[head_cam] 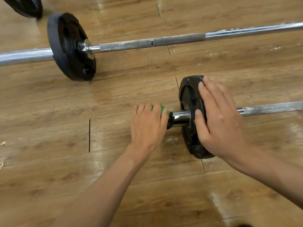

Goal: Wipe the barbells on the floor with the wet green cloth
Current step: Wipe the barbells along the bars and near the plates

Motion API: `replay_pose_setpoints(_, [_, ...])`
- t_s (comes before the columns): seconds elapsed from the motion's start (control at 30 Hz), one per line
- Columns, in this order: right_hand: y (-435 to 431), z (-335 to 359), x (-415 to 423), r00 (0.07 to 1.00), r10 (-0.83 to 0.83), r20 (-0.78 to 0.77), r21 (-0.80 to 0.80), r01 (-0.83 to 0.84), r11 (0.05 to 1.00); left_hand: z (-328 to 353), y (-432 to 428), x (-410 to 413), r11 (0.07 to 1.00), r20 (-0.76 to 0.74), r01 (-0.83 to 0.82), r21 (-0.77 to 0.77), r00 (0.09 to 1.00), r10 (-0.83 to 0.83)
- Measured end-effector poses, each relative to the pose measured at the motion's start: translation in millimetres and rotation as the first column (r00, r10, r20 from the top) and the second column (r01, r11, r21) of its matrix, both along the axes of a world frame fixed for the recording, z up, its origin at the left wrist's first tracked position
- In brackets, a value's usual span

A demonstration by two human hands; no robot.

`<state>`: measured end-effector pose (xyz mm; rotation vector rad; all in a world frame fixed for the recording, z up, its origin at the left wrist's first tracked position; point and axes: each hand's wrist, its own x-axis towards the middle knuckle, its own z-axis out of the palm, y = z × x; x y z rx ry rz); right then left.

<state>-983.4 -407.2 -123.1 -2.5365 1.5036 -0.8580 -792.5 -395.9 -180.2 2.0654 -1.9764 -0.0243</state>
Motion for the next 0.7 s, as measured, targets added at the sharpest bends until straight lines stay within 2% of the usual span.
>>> replay_pose_setpoints(0.07, [-2,1,3,1.000,-0.011,0.000,0.007,0.011,1.000,1,1,-13,1.000,-0.002,0.001,-0.012,1.000,-0.001])
replay_pose_setpoints(0.2, [-2,1,2,1.000,-0.008,-0.003,0.003,0.008,1.000,-4,5,-57,0.988,-0.041,0.138,-0.075,0.989,-0.141])
replay_pose_setpoints(0.3, [0,1,-2,1.000,0.018,-0.003,0.007,-0.018,1.000,-7,5,-45,0.975,-0.046,0.192,-0.115,0.979,-0.199])
replay_pose_setpoints(0.47, [9,3,-7,0.999,0.014,-0.033,0.026,-0.013,1.000,1,-3,-21,0.993,0.044,0.120,-0.005,0.992,-0.119])
replay_pose_setpoints(0.57, [1,15,-3,0.990,-0.056,-0.126,0.080,0.066,0.995,4,2,-28,0.995,0.065,0.093,0.035,0.993,-0.096])
replay_pose_setpoints(0.7, [3,19,3,0.974,-0.030,-0.226,0.131,0.061,0.990,4,22,-46,0.993,0.037,0.115,0.034,0.993,-0.116])
